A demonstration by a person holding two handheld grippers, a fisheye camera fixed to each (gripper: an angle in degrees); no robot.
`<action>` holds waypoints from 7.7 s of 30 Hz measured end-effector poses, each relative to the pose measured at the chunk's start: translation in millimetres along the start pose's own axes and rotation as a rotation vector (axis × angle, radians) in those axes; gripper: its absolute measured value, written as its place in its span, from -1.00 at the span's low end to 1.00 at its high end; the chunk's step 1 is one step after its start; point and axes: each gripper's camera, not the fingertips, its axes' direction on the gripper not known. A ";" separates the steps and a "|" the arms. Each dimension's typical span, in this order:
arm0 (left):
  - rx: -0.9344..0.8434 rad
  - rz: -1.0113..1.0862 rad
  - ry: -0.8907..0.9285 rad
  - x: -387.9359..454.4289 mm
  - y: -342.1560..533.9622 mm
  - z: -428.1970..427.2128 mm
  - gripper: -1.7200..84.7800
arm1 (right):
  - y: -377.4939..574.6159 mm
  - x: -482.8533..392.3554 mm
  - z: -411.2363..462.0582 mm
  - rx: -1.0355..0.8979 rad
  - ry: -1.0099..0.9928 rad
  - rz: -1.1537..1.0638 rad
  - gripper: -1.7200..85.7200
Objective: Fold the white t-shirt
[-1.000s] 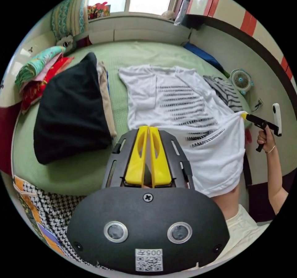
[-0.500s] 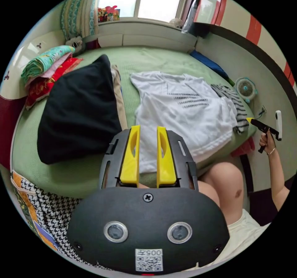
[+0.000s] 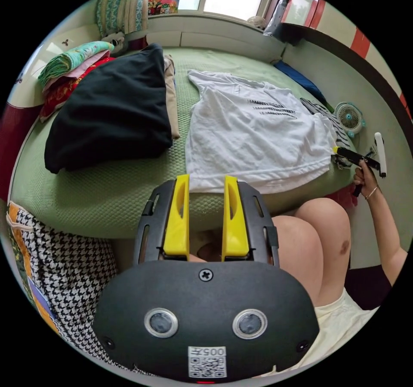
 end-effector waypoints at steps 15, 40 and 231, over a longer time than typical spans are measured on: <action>-0.013 -0.081 -0.015 -32.1 36.8 -7.2 -0.70 | 108.1 29.9 -138.1 0.186 -0.095 0.066 -0.98; 0.296 -0.058 0.061 -62.5 189.8 -285.9 -0.92 | 210.1 27.2 -269.6 0.245 -0.128 -0.015 -0.99; -0.047 -0.074 0.209 43.2 -122.7 85.5 -0.77 | -431.3 -311.2 101.4 -0.285 -0.138 -0.353 -0.82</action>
